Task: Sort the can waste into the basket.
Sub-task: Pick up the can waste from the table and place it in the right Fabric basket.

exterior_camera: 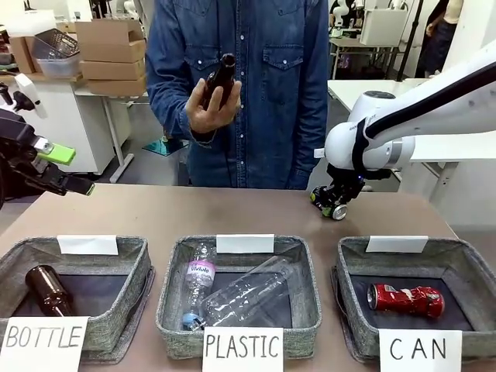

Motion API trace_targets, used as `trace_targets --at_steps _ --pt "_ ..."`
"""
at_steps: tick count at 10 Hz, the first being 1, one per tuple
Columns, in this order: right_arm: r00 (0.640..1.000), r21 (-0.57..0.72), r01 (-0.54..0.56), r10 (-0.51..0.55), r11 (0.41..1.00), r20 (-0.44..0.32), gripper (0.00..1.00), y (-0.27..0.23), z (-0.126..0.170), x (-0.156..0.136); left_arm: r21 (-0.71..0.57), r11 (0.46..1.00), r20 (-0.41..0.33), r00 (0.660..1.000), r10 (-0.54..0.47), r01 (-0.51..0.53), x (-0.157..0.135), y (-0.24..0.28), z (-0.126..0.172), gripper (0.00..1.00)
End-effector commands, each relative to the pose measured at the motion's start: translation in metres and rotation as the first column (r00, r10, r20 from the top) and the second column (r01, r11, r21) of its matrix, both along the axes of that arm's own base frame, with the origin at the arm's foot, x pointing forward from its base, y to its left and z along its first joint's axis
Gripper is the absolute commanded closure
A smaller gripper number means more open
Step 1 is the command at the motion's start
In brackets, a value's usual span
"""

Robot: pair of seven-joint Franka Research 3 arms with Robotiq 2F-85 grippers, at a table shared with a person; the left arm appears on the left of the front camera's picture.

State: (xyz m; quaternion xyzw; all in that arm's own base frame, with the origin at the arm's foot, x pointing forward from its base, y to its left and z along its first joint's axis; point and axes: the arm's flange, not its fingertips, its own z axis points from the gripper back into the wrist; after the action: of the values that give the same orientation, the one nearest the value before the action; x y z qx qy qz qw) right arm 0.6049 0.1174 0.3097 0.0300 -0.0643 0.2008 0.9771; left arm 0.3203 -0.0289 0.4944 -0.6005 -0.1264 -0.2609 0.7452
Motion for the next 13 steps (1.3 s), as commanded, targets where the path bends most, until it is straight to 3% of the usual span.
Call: trace_targets --at_steps 1,3,5,6,7,8,9,12,13 --pt "1.0 -0.022 -0.022 0.022 1.0 -0.005 0.86 -0.006 0.002 0.006 -0.004 1.0 0.014 1.0 -0.009 0.009 -0.002 0.001 0.0 0.0" --pt "1.0 -0.006 -0.007 0.007 1.0 -0.003 1.0 -0.013 0.006 0.006 -0.004 1.0 0.014 1.0 -0.009 0.009 -0.002 0.001 0.0 0.0" --pt "1.0 0.053 0.003 -0.002 0.999 -0.016 1.0 -0.023 0.015 0.004 -0.004 1.0 0.014 1.0 -0.009 0.009 -0.002 0.001 0.0 0.0" --pt "1.0 0.052 0.026 -0.027 0.998 0.014 1.0 -0.037 0.029 0.001 0.0 1.0 0.0 1.0 0.0 0.0 0.0 0.0 0.0 0.0" --pt "0.999 0.085 0.04 -0.042 0.996 0.018 1.0 -0.061 0.054 -0.009 -0.051 0.997 -0.001 0.999 0.054 -0.054 -0.015 0.024 0.051 0.0" --pt "0.998 0.095 0.055 -0.058 0.994 0.029 1.0 -0.084 0.078 -0.021 -0.068 0.994 -0.012 0.996 0.089 -0.09 -0.022 0.061 0.076 0.0" --pt "0.998 0.092 0.061 -0.063 0.994 0.019 1.0 -0.103 0.098 -0.035 -0.045 0.991 -0.037 0.991 0.128 -0.13 -0.022 0.101 0.08 0.0" --pt "1.0 0.193 -0.014 0.016 0.981 -0.01 1.0 -0.142 0.145 -0.095 0.08 0.986 -0.183 0.97 0.16 -0.148 -0.033 0.166 0.036 0.0" --pt "0.998 0.184 -0.063 0.066 0.981 -0.008 1.0 -0.151 0.159 -0.124 -0.012 0.982 -0.088 0.978 0.187 -0.189 -0.041 0.144 0.071 0.0"
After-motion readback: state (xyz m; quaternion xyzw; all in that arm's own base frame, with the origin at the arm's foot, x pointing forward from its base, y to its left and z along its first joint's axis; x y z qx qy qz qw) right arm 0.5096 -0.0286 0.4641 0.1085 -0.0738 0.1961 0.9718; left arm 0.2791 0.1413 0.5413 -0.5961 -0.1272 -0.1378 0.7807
